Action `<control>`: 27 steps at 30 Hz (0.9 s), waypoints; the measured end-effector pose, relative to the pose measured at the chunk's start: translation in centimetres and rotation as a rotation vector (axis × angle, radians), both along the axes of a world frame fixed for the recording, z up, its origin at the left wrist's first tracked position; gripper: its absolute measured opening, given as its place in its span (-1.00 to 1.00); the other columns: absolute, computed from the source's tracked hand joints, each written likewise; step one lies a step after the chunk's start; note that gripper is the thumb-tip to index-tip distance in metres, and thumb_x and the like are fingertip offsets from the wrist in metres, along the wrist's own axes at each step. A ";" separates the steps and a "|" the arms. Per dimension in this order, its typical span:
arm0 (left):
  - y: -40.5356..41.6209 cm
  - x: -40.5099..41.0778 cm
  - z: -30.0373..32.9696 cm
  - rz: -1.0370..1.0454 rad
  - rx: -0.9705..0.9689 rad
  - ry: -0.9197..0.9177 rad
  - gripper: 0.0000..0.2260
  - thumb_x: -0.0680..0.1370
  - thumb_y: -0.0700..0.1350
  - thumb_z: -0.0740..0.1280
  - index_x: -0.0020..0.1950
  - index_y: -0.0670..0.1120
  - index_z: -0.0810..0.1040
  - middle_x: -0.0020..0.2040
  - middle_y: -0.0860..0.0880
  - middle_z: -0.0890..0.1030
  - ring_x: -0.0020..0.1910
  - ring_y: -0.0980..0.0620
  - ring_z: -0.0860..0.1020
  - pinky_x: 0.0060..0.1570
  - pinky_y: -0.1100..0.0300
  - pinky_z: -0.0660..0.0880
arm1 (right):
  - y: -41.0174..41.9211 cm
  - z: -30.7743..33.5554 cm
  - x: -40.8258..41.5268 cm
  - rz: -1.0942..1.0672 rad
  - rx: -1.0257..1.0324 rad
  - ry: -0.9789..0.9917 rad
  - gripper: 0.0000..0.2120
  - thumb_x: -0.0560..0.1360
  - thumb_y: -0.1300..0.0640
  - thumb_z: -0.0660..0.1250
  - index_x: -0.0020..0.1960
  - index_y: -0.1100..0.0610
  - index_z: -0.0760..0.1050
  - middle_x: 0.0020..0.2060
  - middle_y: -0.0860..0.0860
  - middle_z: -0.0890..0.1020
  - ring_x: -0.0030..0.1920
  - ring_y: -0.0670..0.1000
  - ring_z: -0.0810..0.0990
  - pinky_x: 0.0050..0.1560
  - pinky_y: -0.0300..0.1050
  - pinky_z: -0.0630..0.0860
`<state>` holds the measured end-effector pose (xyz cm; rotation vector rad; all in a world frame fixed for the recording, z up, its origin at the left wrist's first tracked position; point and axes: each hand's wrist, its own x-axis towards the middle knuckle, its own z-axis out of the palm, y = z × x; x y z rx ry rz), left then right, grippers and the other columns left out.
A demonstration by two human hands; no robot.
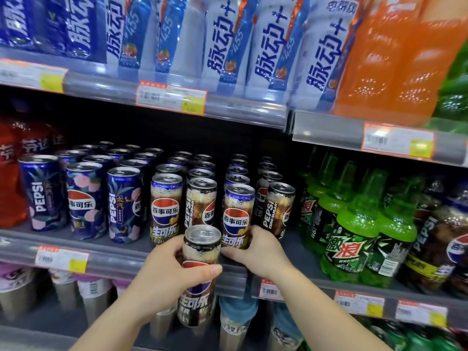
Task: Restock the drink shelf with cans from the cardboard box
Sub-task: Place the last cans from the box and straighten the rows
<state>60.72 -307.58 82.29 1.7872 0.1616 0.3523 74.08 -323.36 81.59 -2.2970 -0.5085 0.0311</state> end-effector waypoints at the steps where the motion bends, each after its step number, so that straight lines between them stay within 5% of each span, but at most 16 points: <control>1: -0.2 0.1 0.1 -0.010 0.001 0.000 -0.67 0.25 -0.14 0.60 -0.05 0.00 0.62 -0.17 0.11 0.71 -0.19 0.18 0.66 -0.27 0.36 0.49 | -0.1 0.2 -0.2 0.001 -0.016 0.002 -0.53 0.27 -0.18 0.55 0.10 -0.08 0.51 -0.01 -0.16 0.66 0.01 -0.11 0.61 0.08 -0.14 0.54; 7: -1.0 0.4 0.7 -0.054 0.017 -0.020 -0.68 0.27 -0.17 0.59 -0.04 -0.03 0.62 -0.17 0.12 0.71 -0.20 0.20 0.66 -0.33 0.43 0.48 | -3.6 2.4 -0.9 -0.299 0.222 -0.117 -0.64 0.37 -0.14 0.50 -0.04 0.03 0.44 -0.15 -0.08 0.59 -0.18 -0.07 0.56 -0.24 -0.20 0.42; 11: -1.5 0.4 0.8 -0.079 0.022 -0.013 -0.67 0.27 -0.16 0.60 -0.02 -0.02 0.62 -0.15 0.11 0.71 -0.18 0.18 0.66 -0.32 0.43 0.48 | -5.4 1.3 1.5 -0.324 0.277 -0.020 -0.41 0.42 0.11 0.48 0.38 0.06 0.31 0.15 0.02 0.58 0.06 0.02 0.56 0.08 -0.11 0.47; 14: -1.6 0.1 0.8 -0.106 0.016 -0.004 -0.63 0.26 -0.18 0.59 0.02 -0.02 0.62 -0.13 0.06 0.72 -0.16 0.14 0.67 -0.28 0.41 0.50 | -5.4 -0.2 3.3 -0.175 0.216 0.107 -0.46 0.37 0.26 0.50 0.25 -0.03 0.39 0.12 0.00 0.64 0.09 -0.01 0.60 0.21 -0.09 0.50; 20: -1.2 -0.4 0.5 -0.066 0.020 -0.004 -0.65 0.26 -0.15 0.61 -0.02 -0.01 0.62 -0.15 0.08 0.72 -0.19 0.17 0.66 -0.24 0.35 0.49 | -3.7 -0.6 4.3 -0.234 0.124 0.060 -0.09 -0.06 -0.28 0.60 0.19 0.01 0.38 0.10 -0.03 0.60 0.14 0.03 0.56 0.20 0.05 0.52; 25: -0.7 -0.5 0.3 -0.044 0.037 -0.004 -0.65 0.24 -0.12 0.63 -0.04 -0.01 0.63 -0.18 0.07 0.71 -0.23 0.17 0.66 -0.23 0.30 0.49 | -4.9 -0.7 4.7 -0.125 0.181 0.136 -0.30 0.22 0.17 0.63 0.28 0.08 0.42 0.12 0.00 0.62 0.11 -0.02 0.58 0.11 -0.14 0.48; 27: -0.8 -0.5 0.4 -0.044 0.038 -0.008 -0.64 0.23 -0.10 0.63 -0.03 0.00 0.63 -0.14 0.07 0.72 -0.16 0.14 0.67 -0.16 0.25 0.50 | -5.0 -0.9 4.8 -0.148 0.209 0.099 -0.32 0.22 0.20 0.63 0.27 0.09 0.44 0.11 0.02 0.64 0.10 -0.01 0.60 0.12 -0.12 0.50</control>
